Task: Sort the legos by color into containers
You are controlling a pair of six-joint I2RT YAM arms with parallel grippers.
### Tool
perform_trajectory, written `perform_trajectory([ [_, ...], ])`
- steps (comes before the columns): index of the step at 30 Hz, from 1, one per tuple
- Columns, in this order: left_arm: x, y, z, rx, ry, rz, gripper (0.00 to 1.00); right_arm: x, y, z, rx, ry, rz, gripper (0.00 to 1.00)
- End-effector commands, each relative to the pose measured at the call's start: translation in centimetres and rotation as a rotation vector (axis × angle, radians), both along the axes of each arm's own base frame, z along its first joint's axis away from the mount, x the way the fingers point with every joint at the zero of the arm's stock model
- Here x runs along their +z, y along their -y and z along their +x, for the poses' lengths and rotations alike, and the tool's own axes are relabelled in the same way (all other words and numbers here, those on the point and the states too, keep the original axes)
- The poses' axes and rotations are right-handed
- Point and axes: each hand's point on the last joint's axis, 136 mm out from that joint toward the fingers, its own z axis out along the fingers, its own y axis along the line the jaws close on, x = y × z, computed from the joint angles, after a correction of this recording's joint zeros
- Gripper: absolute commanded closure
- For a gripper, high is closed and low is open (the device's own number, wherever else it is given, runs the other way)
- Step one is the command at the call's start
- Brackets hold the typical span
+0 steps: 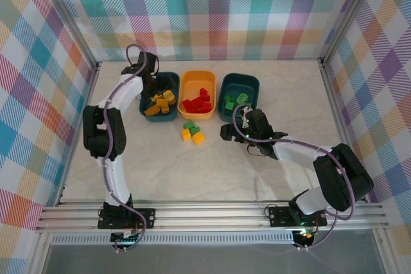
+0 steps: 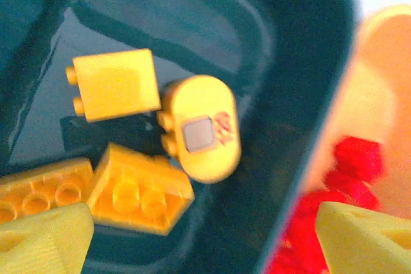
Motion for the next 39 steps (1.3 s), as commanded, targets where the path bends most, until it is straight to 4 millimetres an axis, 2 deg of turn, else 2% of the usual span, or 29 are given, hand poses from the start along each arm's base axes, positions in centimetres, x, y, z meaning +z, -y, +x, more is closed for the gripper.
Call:
perform_trajectory([
  [1, 6.2, 3.8, -3.8, -0.118, 0.142, -0.070, 0.04, 1.0, -0.4, 0.8, 0.001, 0.038, -0.006, 0.07],
  [3, 5.1, 5.8, -6.9, -0.164, 0.128, -0.058, 0.02, 0.6, 0.4, 1.1, -0.043, 0.034, -0.033, 0.07],
  [6, 2.1, 8.3, -10.9, -0.216, 0.083, -0.034, 0.03, 0.1, 2.2, 1.4, -0.141, 0.032, -0.085, 0.08],
  [9, -0.7, 9.8, -13.6, -0.265, 0.030, 0.048, 0.06, 0.3, 3.6, 1.5, -0.213, 0.046, -0.104, 0.08],
  [11, -2.0, 10.3, -14.6, -0.282, 0.002, 0.099, 0.09, 0.5, 4.2, 1.4, -0.238, 0.058, -0.108, 0.08],
  [16, -4.2, 9.8, -15.5, -0.293, -0.055, 0.214, 0.14, 0.9, 4.7, 1.3, -0.255, 0.074, -0.115, 0.09],
  [23, -8.0, 9.3, -16.3, -0.292, -0.149, 0.271, 0.20, 0.8, 4.6, 1.3, -0.254, 0.065, -0.116, 0.09],
  [26, -8.8, 9.5, -16.1, -0.287, -0.159, 0.273, 0.23, 0.7, 4.5, 1.4, -0.251, 0.062, -0.116, 0.09],
  [32, -10.2, 9.5, -15.8, -0.282, -0.174, 0.284, 0.37, 0.6, 4.5, 1.4, -0.248, 0.055, -0.120, 0.09],
  [39, -11.1, 8.6, -16.2, -0.288, -0.190, 0.334, 0.51, 0.5, 4.4, 1.4, -0.243, 0.049, -0.119, 0.10],
])
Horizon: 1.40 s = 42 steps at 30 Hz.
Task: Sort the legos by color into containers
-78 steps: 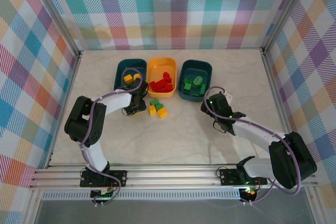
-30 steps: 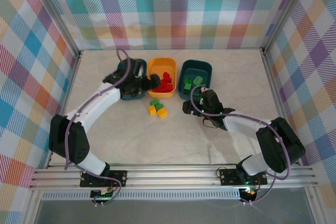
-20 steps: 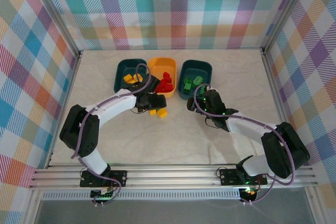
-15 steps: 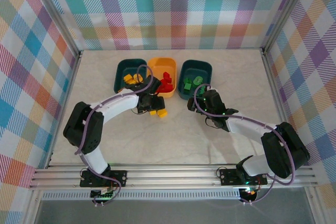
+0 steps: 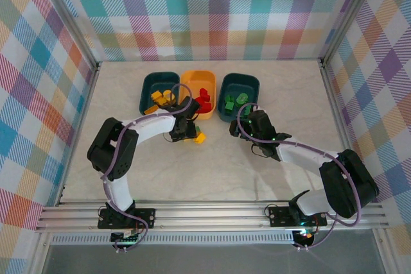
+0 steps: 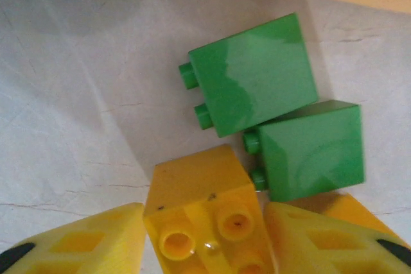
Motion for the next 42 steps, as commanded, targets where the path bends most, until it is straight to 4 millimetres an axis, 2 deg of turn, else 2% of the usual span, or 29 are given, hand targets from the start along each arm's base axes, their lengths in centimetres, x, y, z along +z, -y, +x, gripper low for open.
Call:
perform_trajectory([
  [1, -0.9, -0.8, -0.8, -0.011, -0.021, 0.053, 0.52, 0.0, -0.2, 0.1, -0.006, -0.006, 0.006, 0.10],
  [5, -0.7, -0.9, -1.0, -0.009, -0.019, 0.053, 0.59, -0.2, -0.2, 0.1, -0.006, -0.009, 0.001, 0.10],
  [8, 0.6, -0.8, -1.0, -0.014, 0.002, 0.031, 0.69, -0.2, -0.2, 0.1, -0.005, -0.009, 0.002, 0.10],
  [11, 3.3, -0.6, -0.7, -0.026, 0.057, -0.001, 0.74, -0.3, -0.2, 0.1, -0.004, -0.013, 0.000, 0.10],
  [15, 8.6, -1.4, 0.8, -0.030, 0.177, -0.002, 0.75, -0.3, -0.3, 0.2, -0.003, -0.016, 0.003, 0.10],
  [18, 11.2, -3.7, 3.0, 0.033, 0.230, -0.025, 0.75, -0.3, -0.3, 0.2, -0.004, -0.015, 0.003, 0.10],
  [20, 11.9, -5.7, 4.7, 0.108, 0.245, -0.074, 0.75, -0.2, -0.3, 0.2, -0.005, -0.012, 0.003, 0.10],
  [24, 12.0, -10.3, 8.5, 0.273, 0.255, -0.106, 0.75, -0.2, -0.2, 0.2, -0.008, -0.009, -0.003, 0.10],
  [28, 10.2, -13.4, 11.2, 0.357, 0.206, -0.061, 0.76, -0.2, -0.1, 0.2, -0.008, -0.009, -0.007, 0.11],
  [30, 9.1, -14.1, 12.1, 0.375, 0.174, -0.052, 0.75, -0.1, -0.2, 0.3, -0.006, -0.006, -0.007, 0.10],
  [33, 8.1, -14.9, 13.2, 0.396, 0.138, -0.034, 0.68, 0.0, -0.2, 0.2, -0.004, -0.003, -0.001, 0.10],
  [35, 8.2, -14.6, 13.8, 0.388, 0.134, -0.047, 0.63, 0.1, -0.3, 0.2, -0.001, -0.003, 0.004, 0.10],
  [38, 9.6, -13.3, 14.3, 0.357, 0.162, -0.127, 0.43, 0.2, -0.3, 0.1, 0.001, -0.003, 0.006, 0.10],
  [42, 12.3, -12.6, 13.5, 0.337, 0.199, -0.170, 0.27, 0.2, -0.5, 0.1, 0.004, -0.006, 0.011, 0.10],
])
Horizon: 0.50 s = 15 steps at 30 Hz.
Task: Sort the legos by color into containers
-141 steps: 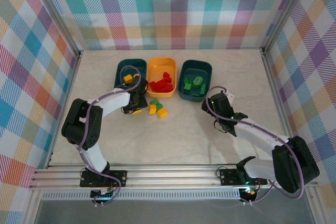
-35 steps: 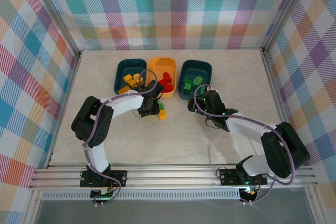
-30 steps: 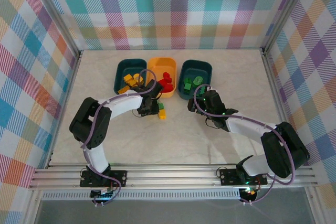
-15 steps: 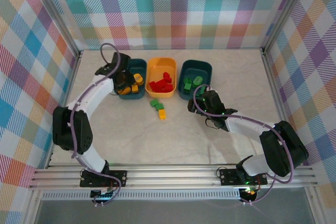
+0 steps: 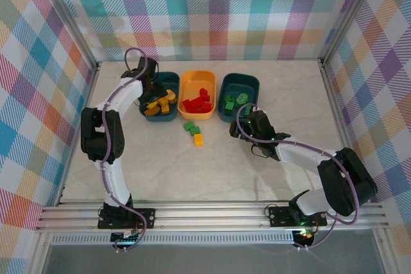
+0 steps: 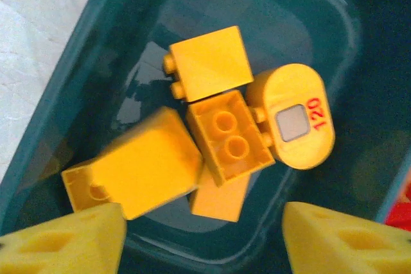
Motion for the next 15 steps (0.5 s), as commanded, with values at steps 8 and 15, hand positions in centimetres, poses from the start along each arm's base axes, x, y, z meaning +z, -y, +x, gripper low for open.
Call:
perform_trajectory([
  [8, 4.6, 8.7, -7.6, -0.197, 0.107, -0.103, 0.16, 0.8, -0.1, 0.2, -0.015, 0.016, 0.016, 0.11],
  [15, -1.9, 17.0, -14.7, -0.446, -0.031, 0.046, 0.13, 0.2, 3.0, 0.0, -0.169, -0.009, -0.037, 0.09],
])
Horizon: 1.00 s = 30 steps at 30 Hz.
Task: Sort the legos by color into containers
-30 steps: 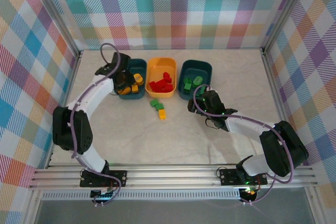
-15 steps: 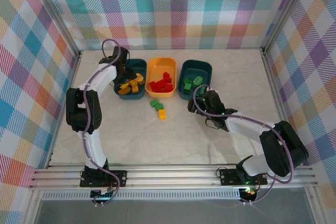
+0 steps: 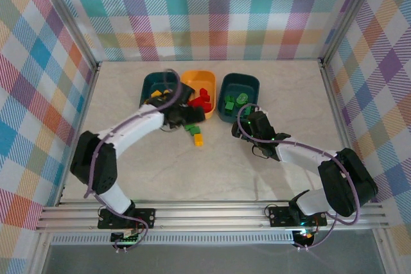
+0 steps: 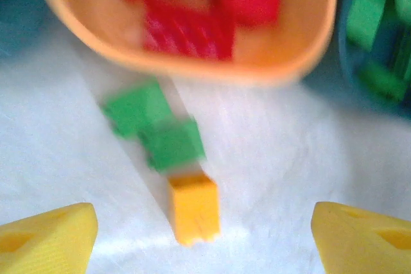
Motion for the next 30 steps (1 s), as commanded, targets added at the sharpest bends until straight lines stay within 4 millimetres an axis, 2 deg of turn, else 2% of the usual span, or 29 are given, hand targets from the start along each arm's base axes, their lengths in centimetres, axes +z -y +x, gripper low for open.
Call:
perform_trajectory([
  [1, -2.9, 0.4, -1.6, -0.020, -0.034, 0.140, 0.13, 0.6, 1.5, 0.0, -0.085, 0.011, -0.002, 0.09],
  [7, -5.9, -0.5, -2.2, -0.014, -0.050, 0.335, 0.17, 0.8, 1.5, 0.0, -0.088, 0.019, 0.007, 0.09],
  [10, -8.3, 0.8, -2.6, -0.057, -0.090, 0.295, 0.21, 0.8, 1.3, 0.1, -0.082, 0.025, 0.013, 0.09],
  [13, -9.7, 1.6, -2.4, -0.069, -0.105, 0.277, 0.27, 0.7, 1.2, 0.1, -0.076, 0.022, 0.013, 0.08],
  [15, -10.1, 1.8, -2.2, -0.073, -0.104, 0.280, 0.34, 0.8, 1.1, 0.2, -0.072, 0.021, 0.015, 0.08],
  [18, -10.3, 1.7, -1.9, -0.075, -0.102, 0.301, 0.50, 0.6, 0.9, 0.1, -0.063, 0.016, 0.018, 0.09],
  [21, -10.0, 1.6, -1.8, -0.077, -0.096, 0.305, 0.65, 0.6, 0.8, 0.2, -0.059, 0.012, 0.019, 0.08],
  [24, -8.9, 1.9, -2.0, -0.087, -0.092, 0.280, 0.75, 0.5, 0.7, 0.2, -0.057, 0.009, 0.018, 0.09],
  [26, -7.1, 2.0, -1.9, -0.097, -0.061, 0.264, 0.76, 0.5, 0.7, 0.2, -0.057, 0.010, 0.021, 0.09],
  [30, -1.3, 0.4, -0.2, -0.077, 0.062, 0.261, 0.77, 0.6, 0.6, 0.1, -0.051, 0.008, 0.029, 0.09],
])
